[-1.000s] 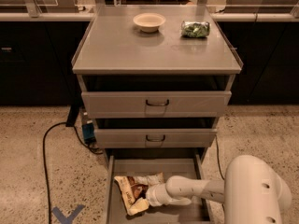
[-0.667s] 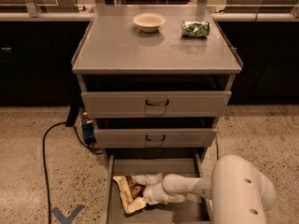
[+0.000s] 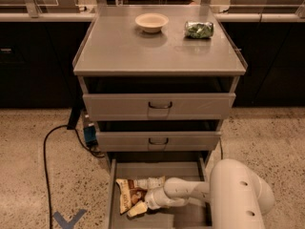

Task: Pick brown chip bag from bottom drawer and place on counter

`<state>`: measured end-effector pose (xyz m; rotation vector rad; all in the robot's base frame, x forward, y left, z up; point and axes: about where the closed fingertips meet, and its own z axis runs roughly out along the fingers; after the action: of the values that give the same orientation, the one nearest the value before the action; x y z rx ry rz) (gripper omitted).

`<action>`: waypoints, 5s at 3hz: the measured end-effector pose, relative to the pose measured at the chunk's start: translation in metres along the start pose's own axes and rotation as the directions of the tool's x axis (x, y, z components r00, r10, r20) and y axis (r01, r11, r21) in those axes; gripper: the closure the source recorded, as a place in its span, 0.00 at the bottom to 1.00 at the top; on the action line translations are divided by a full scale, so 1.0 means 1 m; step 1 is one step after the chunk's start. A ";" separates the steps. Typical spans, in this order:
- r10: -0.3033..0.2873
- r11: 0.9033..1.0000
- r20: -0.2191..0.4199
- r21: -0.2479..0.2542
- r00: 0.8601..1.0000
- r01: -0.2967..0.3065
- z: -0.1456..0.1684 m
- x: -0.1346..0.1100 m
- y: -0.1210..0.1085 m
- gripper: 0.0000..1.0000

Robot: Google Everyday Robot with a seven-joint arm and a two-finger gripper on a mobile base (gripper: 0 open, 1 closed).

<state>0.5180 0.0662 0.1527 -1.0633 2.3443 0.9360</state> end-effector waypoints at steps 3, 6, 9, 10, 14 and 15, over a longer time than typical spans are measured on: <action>0.000 1.000 0.000 0.000 1.000 0.000 0.000 0.000 0.000 0.87; 0.000 1.000 0.000 0.000 1.000 0.000 0.000 0.000 0.000 0.84; 0.000 1.000 0.000 0.000 1.000 0.000 0.000 0.000 0.000 0.14; 0.000 1.000 0.013 0.011 1.000 0.000 -0.014 -0.012 0.003 0.00; -0.081 0.915 -0.234 0.367 0.969 0.165 -0.060 -0.007 0.008 0.00; -0.131 0.893 -0.231 0.395 0.964 0.216 -0.039 -0.032 0.012 0.00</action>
Offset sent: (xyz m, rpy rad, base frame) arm 0.0000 0.0000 0.0000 0.0000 0.0000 0.0000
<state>0.5255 0.0606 0.2040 -1.2001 2.4018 0.2469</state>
